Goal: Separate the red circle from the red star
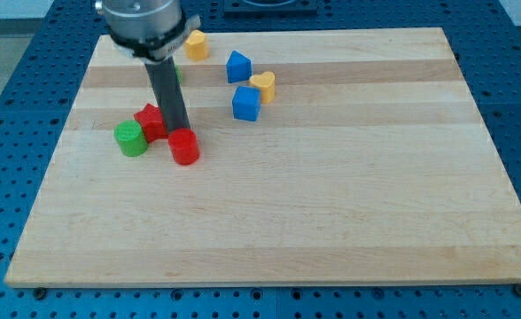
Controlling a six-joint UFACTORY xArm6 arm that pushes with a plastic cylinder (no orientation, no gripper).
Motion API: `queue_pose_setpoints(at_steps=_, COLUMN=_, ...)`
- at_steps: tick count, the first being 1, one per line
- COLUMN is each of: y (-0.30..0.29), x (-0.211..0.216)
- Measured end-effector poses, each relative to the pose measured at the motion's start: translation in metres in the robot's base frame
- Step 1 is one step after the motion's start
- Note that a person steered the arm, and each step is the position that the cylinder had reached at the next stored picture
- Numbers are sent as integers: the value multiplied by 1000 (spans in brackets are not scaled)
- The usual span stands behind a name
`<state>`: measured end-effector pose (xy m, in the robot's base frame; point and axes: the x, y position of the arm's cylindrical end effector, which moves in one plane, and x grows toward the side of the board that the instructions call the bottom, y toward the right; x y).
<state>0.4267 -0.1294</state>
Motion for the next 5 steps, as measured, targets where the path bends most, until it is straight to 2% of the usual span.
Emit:
queue_pose_setpoints(at_steps=1, y=16, x=11)
queue_pose_setpoints(at_steps=3, y=127, x=12)
queue_pose_setpoints(at_steps=4, y=163, x=1)
queue_pose_setpoints(at_steps=5, y=171, x=-29)
